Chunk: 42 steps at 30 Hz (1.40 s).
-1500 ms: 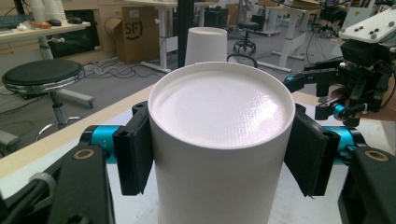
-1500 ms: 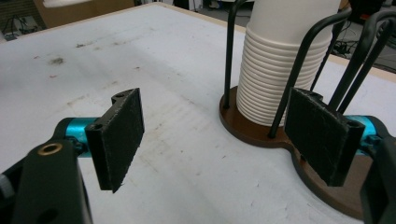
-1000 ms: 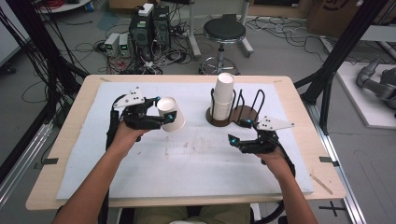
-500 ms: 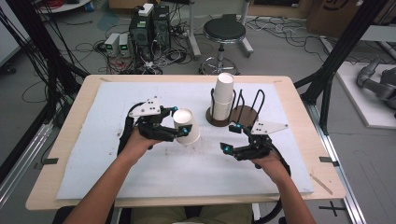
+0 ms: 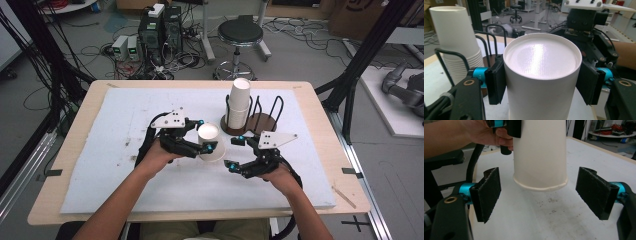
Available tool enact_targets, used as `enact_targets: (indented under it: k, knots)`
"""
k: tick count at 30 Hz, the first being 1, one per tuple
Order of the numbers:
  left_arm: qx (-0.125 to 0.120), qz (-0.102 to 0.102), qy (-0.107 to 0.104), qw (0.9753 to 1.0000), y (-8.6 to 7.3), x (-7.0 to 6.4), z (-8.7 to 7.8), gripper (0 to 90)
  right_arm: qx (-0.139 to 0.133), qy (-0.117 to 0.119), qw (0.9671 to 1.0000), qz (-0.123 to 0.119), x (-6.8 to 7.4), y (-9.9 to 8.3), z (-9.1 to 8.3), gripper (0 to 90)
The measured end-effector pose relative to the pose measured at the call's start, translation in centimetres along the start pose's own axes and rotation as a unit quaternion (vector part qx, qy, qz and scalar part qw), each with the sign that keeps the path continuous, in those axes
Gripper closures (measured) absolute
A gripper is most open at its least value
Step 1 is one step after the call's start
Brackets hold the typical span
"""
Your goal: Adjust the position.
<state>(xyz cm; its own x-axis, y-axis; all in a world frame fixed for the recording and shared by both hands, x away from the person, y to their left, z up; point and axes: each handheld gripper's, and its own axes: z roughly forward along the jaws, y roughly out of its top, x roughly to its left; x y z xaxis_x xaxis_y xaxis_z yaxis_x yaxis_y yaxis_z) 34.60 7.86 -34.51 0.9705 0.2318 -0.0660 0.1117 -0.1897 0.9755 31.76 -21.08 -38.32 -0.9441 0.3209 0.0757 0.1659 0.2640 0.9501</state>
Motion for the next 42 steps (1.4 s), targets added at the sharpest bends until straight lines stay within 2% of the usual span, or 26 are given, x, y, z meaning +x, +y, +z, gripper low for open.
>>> enact_targets:
  k: [6,7,13,17,18,20,22,26,27,28,29,30,31,33,36,39,40,42]
  knots:
    - [0.0,0.003,-0.02,0.9998,0.1,-0.4,0.5,33.3,-0.007,0.005,1.0,-0.001,0.1,0.1,0.4,20.7]
    - [0.001,0.007,-0.03,0.9995,0.2,-0.6,0.9,33.3,-0.007,0.01,0.9999,-0.007,0.2,0.1,0.7,20.7]
    - [-0.004,0.01,-0.064,0.9979,0.4,-1.2,1.8,33.5,-0.005,0.027,0.9996,-0.008,0.6,0.1,1.6,20.6]
    - [0.0,0.014,-0.071,0.9974,0.3,-1.5,2.0,33.7,0.007,0.022,0.9995,-0.021,0.7,0.1,1.9,20.7]
    - [0.002,0.017,-0.072,0.9972,0.3,-1.4,2.0,33.7,0.008,0.023,0.9995,-0.021,0.7,0.1,1.9,21.4]
    - [0.001,0.015,-0.071,0.9974,0.3,-1.3,1.9,34.4,0.007,0.028,0.9991,-0.031,0.8,0.1,1.8,29.0]
    - [0.003,0.008,-0.073,0.9973,0.2,-1.2,1.8,35.1,0.015,0.031,0.999,-0.027,0.7,0.3,1.6,34.2]
    - [0.02,0.006,-0.074,0.997,0.1,-1.1,1.9,34.3,0.039,0.034,0.998,-0.037,0.5,0.4,1.6,36.4]
    - [0.036,0.009,-0.06,0.9975,0.1,-1.1,1.8,31.0,0.045,0.035,0.9976,-0.038,0.5,0.5,1.6,36.5]
    - [0.051,0.004,-0.049,0.9975,0.2,-1.1,1.8,23.2,0.051,0.034,0.9973,-0.042,0.5,0.6,1.6,36.5]
    - [0.051,0.004,-0.049,0.9975,0.2,-1.1,1.8,16.7,0.061,0.028,0.9966,-0.048,0.5,0.7,1.6,36.4]
    - [0.072,0.006,-0.047,0.9963,0.3,-0.9,1.5,16.3,0.071,0.025,0.9955,-0.057,0.5,0.9,1.6,36.4]
    - [0.072,0.006,-0.047,0.9963,0.3,-0.9,1.5,16.3,0.082,0.023,0.9944,-0.063,0.5,1.0,1.6,36.4]
    - [0.097,0.016,-0.057,0.9935,0.7,-0.9,1.0,16.3,0.088,0.027,0.9935,-0.066,0.5,1.3,1.7,36.2]
    - [0.113,0.027,-0.063,0.9912,1.1,-1.0,0.8,16.4,0.1,0.033,0.9915,-0.076,0.5,1.5,2.1,36.0]
    - [0.128,0.034,-0.064,0.9891,1.4,-0.9,0.9,16.5,0.111,0.04,0.9902,-0.075,0.7,1.5,2.5,35.4]
    - [0.128,0.034,-0.064,0.9891,1.4,-0.9,0.9,16.6,0.111,0.04,0.9902,-0.075,0.7,1.5,2.5,35.4]
    - [0.141,0.038,-0.07,0.9867,1.5,-0.9,1.1,18.2,0.117,0.043,0.9892,-0.076,0.9,1.6,2.8,35.0]
